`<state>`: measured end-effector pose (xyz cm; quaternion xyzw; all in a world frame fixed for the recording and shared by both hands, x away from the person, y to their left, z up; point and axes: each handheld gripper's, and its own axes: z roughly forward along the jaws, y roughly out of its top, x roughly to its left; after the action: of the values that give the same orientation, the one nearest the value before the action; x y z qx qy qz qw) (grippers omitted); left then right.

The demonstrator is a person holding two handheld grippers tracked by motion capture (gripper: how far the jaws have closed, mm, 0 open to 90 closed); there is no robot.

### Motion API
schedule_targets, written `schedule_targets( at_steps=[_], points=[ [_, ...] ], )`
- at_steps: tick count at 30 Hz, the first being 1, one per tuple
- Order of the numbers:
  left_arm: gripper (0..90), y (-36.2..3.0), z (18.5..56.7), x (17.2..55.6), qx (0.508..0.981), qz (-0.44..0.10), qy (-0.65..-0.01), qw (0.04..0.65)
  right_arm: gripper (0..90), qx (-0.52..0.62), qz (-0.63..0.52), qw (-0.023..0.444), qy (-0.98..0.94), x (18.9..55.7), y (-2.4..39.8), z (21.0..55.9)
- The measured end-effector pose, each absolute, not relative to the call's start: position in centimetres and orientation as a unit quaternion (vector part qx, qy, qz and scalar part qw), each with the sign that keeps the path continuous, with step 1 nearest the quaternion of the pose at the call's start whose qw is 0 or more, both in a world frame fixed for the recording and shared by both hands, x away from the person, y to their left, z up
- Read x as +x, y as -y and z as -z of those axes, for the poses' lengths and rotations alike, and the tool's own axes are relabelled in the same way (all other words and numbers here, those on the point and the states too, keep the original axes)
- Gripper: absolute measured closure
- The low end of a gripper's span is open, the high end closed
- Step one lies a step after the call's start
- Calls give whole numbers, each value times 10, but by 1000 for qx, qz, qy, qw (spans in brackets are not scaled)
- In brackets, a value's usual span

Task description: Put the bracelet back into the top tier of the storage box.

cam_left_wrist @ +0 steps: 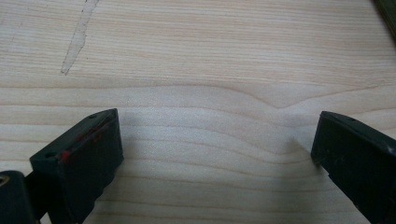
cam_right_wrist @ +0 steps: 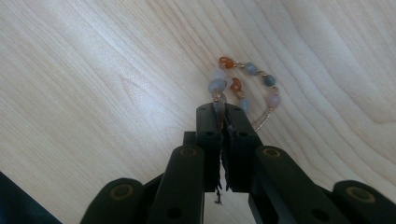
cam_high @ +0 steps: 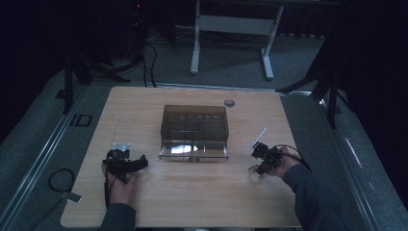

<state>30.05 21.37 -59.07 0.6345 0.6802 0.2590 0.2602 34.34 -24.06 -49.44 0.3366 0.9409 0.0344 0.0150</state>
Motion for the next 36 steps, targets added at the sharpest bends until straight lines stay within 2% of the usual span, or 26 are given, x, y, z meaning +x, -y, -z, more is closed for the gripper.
schedule_targets(
  at_steps=[36],
  points=[
    [20, -214, 591, 301, 634, -260, -680, 261, 858, 321, -41, 31, -946, 346, 238, 452]
  ],
)
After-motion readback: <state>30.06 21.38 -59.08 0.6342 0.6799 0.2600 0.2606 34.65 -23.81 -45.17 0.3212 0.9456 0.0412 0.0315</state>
